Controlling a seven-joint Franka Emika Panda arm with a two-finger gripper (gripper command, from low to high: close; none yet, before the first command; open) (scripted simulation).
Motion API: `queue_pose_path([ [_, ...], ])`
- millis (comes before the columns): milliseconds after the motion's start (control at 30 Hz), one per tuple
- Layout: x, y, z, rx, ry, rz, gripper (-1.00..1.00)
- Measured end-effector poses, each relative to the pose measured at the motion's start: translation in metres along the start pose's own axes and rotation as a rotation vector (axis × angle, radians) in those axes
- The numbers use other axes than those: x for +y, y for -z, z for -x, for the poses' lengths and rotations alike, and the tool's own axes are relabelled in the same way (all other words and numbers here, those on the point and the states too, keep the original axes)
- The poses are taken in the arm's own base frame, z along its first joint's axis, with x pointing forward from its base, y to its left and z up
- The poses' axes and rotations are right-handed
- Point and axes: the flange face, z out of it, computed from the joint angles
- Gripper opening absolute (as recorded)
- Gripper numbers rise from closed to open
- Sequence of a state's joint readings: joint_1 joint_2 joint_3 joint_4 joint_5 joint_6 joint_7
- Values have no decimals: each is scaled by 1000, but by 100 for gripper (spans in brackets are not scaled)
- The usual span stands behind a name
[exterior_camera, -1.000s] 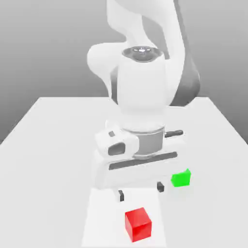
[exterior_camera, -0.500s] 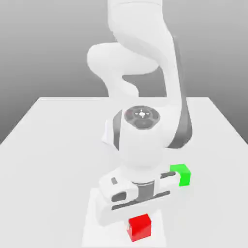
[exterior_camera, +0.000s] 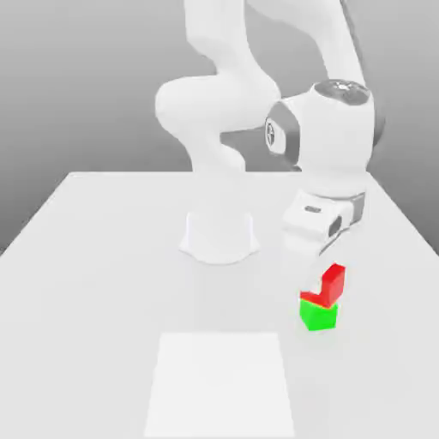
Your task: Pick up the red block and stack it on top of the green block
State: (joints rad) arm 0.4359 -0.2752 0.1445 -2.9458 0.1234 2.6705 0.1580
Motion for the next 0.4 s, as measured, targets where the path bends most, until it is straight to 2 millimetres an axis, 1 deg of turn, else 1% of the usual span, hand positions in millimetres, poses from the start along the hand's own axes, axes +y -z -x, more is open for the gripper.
queue_pose_path([
  [33, -7, 0, 13, 1, 55, 8, -100],
  [67, -11, -5, 18, 2, 82, 13, -100],
  [300, -13, -55, 23, 3, 109, 20, -100],
  [333, -12, -63, 24, 3, 109, 18, 100],
  [400, -12, -63, 24, 3, 108, 18, 100],
])
